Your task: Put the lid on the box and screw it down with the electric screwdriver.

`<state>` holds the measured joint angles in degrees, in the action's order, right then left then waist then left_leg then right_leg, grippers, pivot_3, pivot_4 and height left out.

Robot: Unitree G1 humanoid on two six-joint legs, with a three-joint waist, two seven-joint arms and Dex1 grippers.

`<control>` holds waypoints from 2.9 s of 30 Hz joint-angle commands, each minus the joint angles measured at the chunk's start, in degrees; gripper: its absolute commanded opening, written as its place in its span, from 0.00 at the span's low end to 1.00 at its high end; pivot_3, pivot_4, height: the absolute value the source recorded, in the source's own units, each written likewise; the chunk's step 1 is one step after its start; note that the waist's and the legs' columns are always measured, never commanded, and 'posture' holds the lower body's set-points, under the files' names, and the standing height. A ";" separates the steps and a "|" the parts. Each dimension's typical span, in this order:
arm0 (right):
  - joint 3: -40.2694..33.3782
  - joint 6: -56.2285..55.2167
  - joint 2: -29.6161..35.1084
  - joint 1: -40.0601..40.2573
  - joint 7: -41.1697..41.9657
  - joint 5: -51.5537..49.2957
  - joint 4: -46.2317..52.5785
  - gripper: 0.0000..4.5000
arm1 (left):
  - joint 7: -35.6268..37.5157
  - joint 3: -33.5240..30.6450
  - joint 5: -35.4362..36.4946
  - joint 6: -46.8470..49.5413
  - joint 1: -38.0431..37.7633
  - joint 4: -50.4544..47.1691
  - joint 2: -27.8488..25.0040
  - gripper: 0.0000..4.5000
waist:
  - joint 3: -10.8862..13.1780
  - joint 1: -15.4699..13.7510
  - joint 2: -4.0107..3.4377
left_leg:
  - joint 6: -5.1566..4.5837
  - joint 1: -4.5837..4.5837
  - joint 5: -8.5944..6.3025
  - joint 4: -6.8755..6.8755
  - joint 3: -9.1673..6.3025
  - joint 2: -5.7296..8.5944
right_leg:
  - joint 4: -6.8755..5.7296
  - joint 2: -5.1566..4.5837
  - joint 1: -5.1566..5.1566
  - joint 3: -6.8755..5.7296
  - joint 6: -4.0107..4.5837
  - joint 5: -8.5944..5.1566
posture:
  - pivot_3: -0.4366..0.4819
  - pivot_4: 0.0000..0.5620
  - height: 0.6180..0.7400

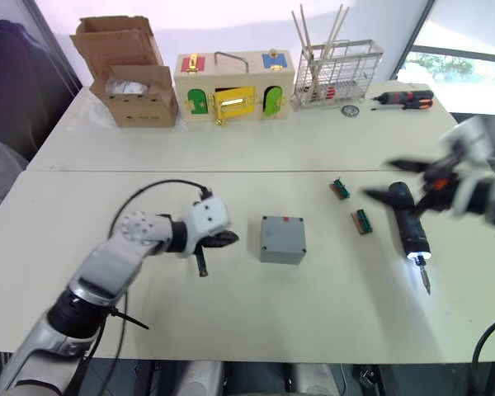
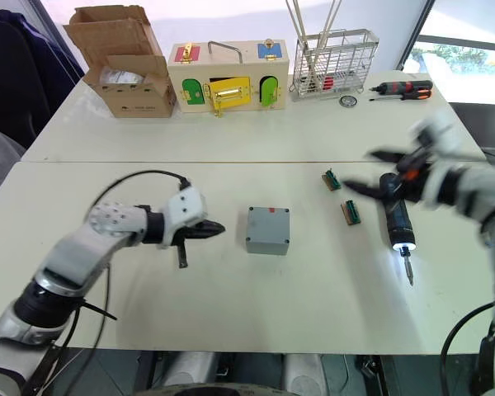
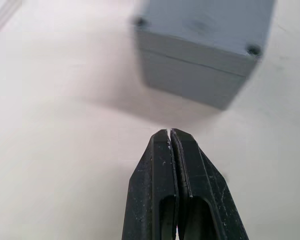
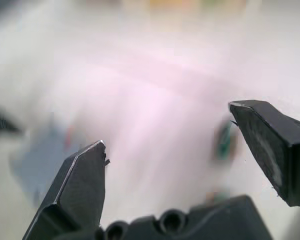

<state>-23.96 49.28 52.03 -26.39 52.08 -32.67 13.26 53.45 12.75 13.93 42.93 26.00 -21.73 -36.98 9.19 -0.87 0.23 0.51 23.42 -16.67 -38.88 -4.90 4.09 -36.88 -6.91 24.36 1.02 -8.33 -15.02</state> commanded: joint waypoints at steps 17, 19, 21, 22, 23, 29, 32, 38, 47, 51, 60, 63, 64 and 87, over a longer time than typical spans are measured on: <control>15.47 -21.55 -17.60 4.40 -17.34 15.64 -13.94 0.69 | -6.33 -0.95 7.52 3.71 6.77 -3.32 6.66 0.00 | 0.04 0.31 0.06 | 0.06 0.00 0.04 -0.13 0.28 0.14 | -0.12 -0.13 0.09 0.17 -0.01 0.00 | 0.48 0.27 0.92; 15.72 -22.94 -18.39 3.98 -17.43 15.93 -15.61 0.69 | -6.59 -0.54 7.49 3.54 6.73 -3.35 6.62 0.00 | 0.04 0.29 0.06 | 0.06 0.00 0.04 -0.13 0.28 0.15 | -0.12 -0.13 0.09 0.18 -0.01 0.00 | 0.48 0.27 0.92; 16.63 -24.44 -18.86 3.70 -17.24 16.75 -17.14 0.69 | -6.89 -0.17 7.53 3.52 6.75 -3.37 6.69 0.00 | 0.04 0.30 0.06 | 0.06 0.01 0.04 -0.13 0.28 0.16 | -0.11 -0.13 0.08 0.18 -0.01 0.00 | 0.48 0.27 0.92; 16.78 -24.91 -19.20 3.43 -17.33 16.88 -17.88 0.69 | -6.95 0.05 7.43 3.42 6.72 -3.35 6.62 0.00 | 0.04 0.33 0.06 | 0.06 0.00 0.04 -0.13 0.28 0.15 | -0.11 -0.13 0.08 0.18 -0.01 0.00 | 0.48 0.27 0.92; 16.83 -25.32 -19.44 3.13 -17.49 17.06 -18.57 0.69 | -6.99 0.26 7.28 3.32 6.70 -3.31 6.52 0.00 | 0.04 0.36 0.06 | 0.06 0.00 0.04 -0.13 0.28 0.15 | -0.11 -0.13 0.08 0.18 -0.01 0.00 | 0.48 0.27 0.92; 16.32 -27.39 -20.74 0.94 -18.87 17.98 -22.52 0.69 | -7.13 1.27 6.45 2.59 6.62 -3.03 5.74 0.00 | 0.04 0.44 0.06 | 0.06 0.00 0.04 -0.12 0.27 0.14 | -0.11 -0.11 0.09 0.18 -0.01 0.00 | 0.48 0.27 0.92; 16.42 -28.01 -21.10 0.17 -19.11 18.34 -24.06 0.69 | -7.27 1.45 6.48 2.54 6.67 -3.00 5.76 0.00 | 0.04 0.46 0.06 | 0.06 0.00 0.04 -0.12 0.27 0.14 | -0.11 -0.12 0.08 0.18 -0.01 0.00 | 0.48 0.27 0.92; 16.86 -29.15 -21.50 -1.92 -19.62 19.62 -27.69 0.33 | -7.46 1.85 6.04 2.01 6.72 -2.63 5.63 0.00 | 0.04 0.50 0.05 | 0.06 0.00 0.04 -0.12 0.27 0.14 | -0.12 -0.11 0.08 0.18 -0.01 0.00 | 0.48 0.27 0.92; 17.01 -30.46 -22.03 -3.22 -19.50 20.76 -30.39 0.33 | -7.82 1.94 5.87 1.89 6.71 -2.67 5.87 0.00 | 0.04 0.59 0.05 | 0.06 0.00 0.04 -0.10 0.26 0.14 | -0.11 -0.11 0.09 0.18 -0.01 0.00 | 0.48 0.27 0.92; 16.96 -30.54 -22.12 -3.43 -19.55 20.89 -30.93 0.33 | -7.97 1.92 5.68 1.82 6.75 -2.58 5.95 0.00 | 0.04 0.64 0.05 | 0.06 0.00 0.04 -0.10 0.26 0.14 | -0.12 -0.11 0.08 0.18 -0.01 0.00 | 0.48 0.27 0.92; 16.98 -31.95 -22.89 -4.45 -19.69 21.31 -32.83 0.01 | -8.08 2.39 5.12 1.53 6.74 -2.28 6.08 0.00 | 0.04 0.69 0.05 | 0.06 0.00 0.04 -0.10 0.26 0.14 | -0.11 -0.11 0.09 0.17 -0.01 0.00 | 0.48 0.27 0.92; 17.11 -31.96 -23.02 -4.67 -19.58 21.45 -33.29 0.01 | -8.11 2.37 5.08 1.65 6.64 -2.45 6.13 0.00 | 0.04 0.68 0.05 | 0.06 0.00 0.04 -0.09 0.26 0.14 | -0.11 -0.11 0.09 0.18 -0.01 0.00 | 0.48 0.27 0.92; 17.10 -31.95 -23.04 -4.69 -19.57 21.49 -33.32 0.01 | -8.12 2.35 5.09 1.67 6.57 -2.52 6.12 0.00 | 0.04 0.66 0.05 | 0.06 0.00 0.04 -0.09 0.26 0.14 | -0.11 -0.11 0.09 0.18 -0.01 0.00 | 0.48 0.27 0.92; 13.86 -13.50 -14.38 4.12 -8.22 3.13 2.74 0.01 | -5.26 -2.91 12.40 6.71 5.09 -5.65 3.36 0.00 | 0.06 0.48 0.04 | 0.05 0.00 0.03 -0.10 0.23 0.14 | -0.11 -0.11 0.08 0.17 -0.01 0.00 | 0.48 0.27 0.92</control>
<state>-10.09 32.92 36.26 -23.10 41.38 -26.17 11.54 46.66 11.56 24.57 49.13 31.49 -24.32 -32.23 9.25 -0.39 0.27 0.55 23.42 -16.65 -38.97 -4.67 4.23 -36.99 -7.02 24.43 1.19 -8.34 -15.02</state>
